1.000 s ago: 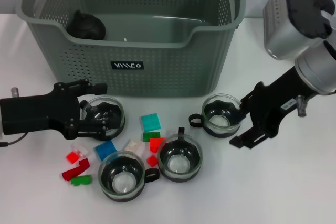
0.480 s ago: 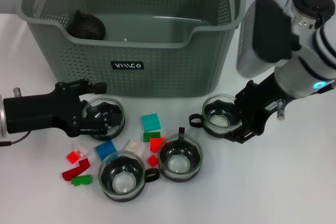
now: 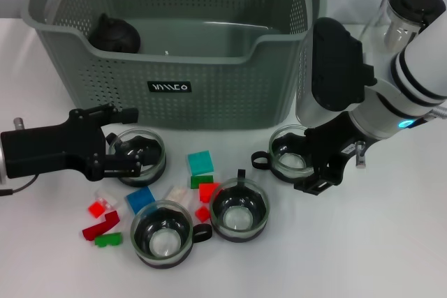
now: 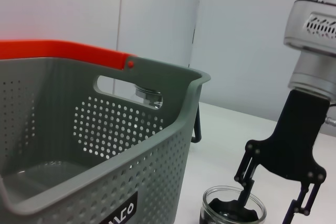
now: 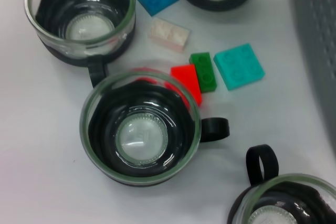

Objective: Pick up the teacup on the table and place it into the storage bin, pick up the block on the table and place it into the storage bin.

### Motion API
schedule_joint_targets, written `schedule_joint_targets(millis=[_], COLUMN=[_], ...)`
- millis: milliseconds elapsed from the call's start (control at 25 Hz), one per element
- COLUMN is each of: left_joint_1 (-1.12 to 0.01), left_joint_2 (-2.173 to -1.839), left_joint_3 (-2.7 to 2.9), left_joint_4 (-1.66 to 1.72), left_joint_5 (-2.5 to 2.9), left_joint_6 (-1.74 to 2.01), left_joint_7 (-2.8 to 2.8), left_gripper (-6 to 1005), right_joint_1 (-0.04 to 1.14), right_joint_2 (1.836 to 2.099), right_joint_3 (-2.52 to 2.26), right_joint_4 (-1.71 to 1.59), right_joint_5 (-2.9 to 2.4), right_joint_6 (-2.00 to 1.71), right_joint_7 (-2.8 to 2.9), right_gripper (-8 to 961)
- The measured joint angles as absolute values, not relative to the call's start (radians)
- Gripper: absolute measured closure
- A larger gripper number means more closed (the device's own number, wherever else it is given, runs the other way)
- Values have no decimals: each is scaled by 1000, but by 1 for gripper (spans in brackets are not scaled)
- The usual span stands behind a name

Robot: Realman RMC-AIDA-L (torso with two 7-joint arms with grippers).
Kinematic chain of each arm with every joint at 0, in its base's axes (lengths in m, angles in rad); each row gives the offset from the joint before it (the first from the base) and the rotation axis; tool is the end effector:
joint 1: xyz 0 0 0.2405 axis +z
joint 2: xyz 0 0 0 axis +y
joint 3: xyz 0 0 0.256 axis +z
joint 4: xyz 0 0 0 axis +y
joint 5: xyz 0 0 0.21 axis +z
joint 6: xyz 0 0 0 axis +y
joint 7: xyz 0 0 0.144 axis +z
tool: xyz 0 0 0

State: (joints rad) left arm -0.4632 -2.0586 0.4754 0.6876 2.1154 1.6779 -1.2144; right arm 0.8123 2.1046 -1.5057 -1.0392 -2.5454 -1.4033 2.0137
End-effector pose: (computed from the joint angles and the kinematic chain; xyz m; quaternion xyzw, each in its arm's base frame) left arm -0.2974 0.3041 0.0304 -0.9381 -0.1793 -0.2394 0.1748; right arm 0.1505 0.3726 -0.0622 -0.9724 0.0169 -0.2232 0.0662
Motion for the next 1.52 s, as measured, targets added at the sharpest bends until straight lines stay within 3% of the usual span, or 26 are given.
schedule_joint_targets(millis=[640, 1400, 1520], left_joint_1=[-463, -464, -464], left_joint_2=[-2059, -2059, -2059], left_joint_3=[461, 434, 434], left_joint_4=[678, 673, 673], left_joint_5=[2114, 2112, 2112], left_joint_6=[1679, 1683, 1680], left_joint_7=[-1203, -1203, -1202], left_gripper=[94, 95, 95], right_joint_1=[813, 813, 810], right_joint_2=[2106, 2100, 2099], right_joint_3=[-1564, -1545, -1493], right_joint_4=[-962, -974, -993], right_joint_5=[-2531, -2529, -2516], right_joint_6=[-1308, -1348, -1402], right_joint_7=[2030, 2045, 2035], right_gripper=[290, 896, 896])
